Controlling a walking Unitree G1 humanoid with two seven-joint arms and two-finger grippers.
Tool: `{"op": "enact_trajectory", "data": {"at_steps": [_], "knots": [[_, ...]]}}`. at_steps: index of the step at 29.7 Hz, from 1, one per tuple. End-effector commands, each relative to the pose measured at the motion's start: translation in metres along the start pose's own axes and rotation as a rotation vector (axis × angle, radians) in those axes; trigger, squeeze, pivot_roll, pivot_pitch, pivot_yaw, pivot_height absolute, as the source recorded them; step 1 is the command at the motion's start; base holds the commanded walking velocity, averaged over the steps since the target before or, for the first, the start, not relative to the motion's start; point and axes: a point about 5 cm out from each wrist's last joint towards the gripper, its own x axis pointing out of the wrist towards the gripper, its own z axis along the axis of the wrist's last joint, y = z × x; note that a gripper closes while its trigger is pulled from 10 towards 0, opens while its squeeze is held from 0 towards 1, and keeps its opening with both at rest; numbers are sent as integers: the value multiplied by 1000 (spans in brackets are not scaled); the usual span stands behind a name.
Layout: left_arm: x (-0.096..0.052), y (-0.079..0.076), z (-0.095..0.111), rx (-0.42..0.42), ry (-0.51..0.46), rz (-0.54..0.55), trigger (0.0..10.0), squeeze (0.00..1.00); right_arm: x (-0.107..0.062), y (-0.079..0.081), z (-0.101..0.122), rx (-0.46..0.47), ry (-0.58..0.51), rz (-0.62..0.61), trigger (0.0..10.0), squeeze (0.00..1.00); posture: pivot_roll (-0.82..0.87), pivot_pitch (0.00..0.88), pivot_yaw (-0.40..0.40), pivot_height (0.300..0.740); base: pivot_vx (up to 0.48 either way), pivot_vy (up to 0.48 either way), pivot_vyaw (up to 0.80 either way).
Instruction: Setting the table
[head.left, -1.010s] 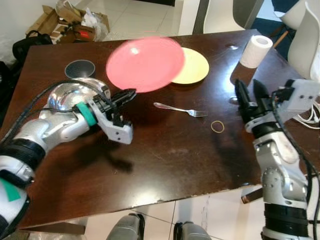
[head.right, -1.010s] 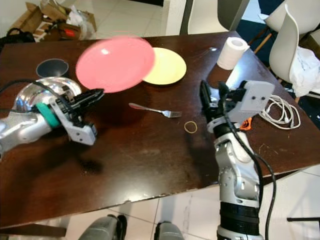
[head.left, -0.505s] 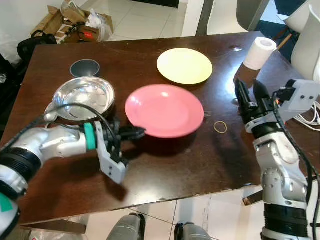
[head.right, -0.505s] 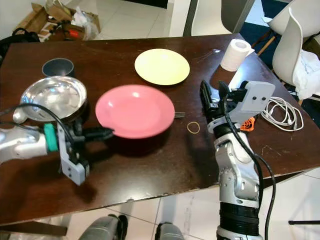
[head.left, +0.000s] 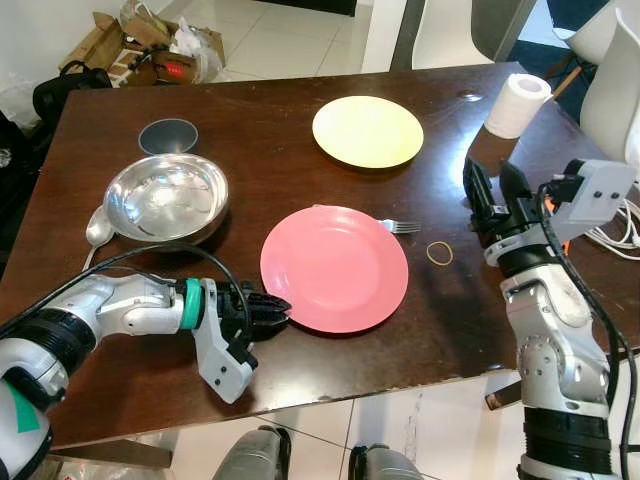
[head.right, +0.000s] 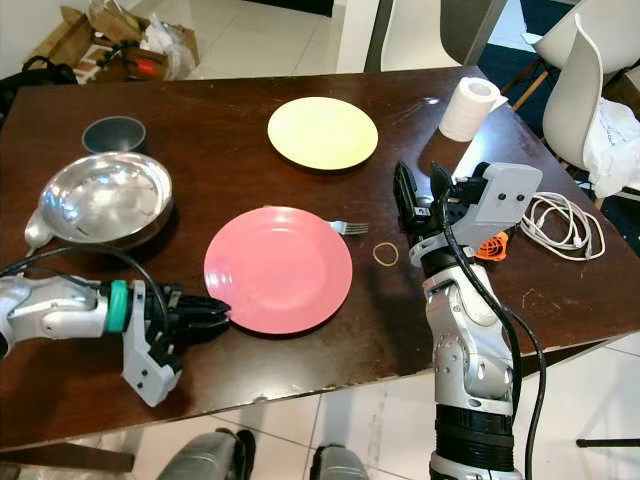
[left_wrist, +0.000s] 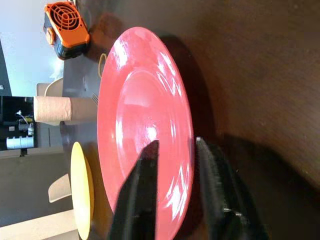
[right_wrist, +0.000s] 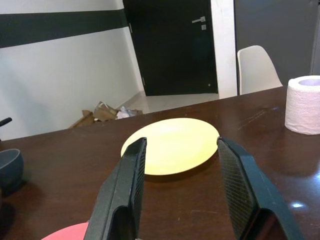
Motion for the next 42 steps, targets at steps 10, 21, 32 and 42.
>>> {"op": "enact_trajectory", "data": {"at_steps": [10,21,32,42], "knots": [[-59,10,-23,-317,241,-34,10000,0,-1,1,-3,9,14,2,10000,0,121,51,37,740,0,0,0],[-37,53,-9,-1355,18,202,10000,0,0,5,-6,21,25,15,10000,0,117,48,32,740,0,0,0],[12,6,-22,-2015,280,254,10000,0,-3,11,-11,32,35,22,10000,0,98,45,52,740,0,0,0],[11,-9,-19,-2196,428,310,10000,0,-5,12,-12,34,37,20,10000,0,96,43,54,740,0,0,0]]}}
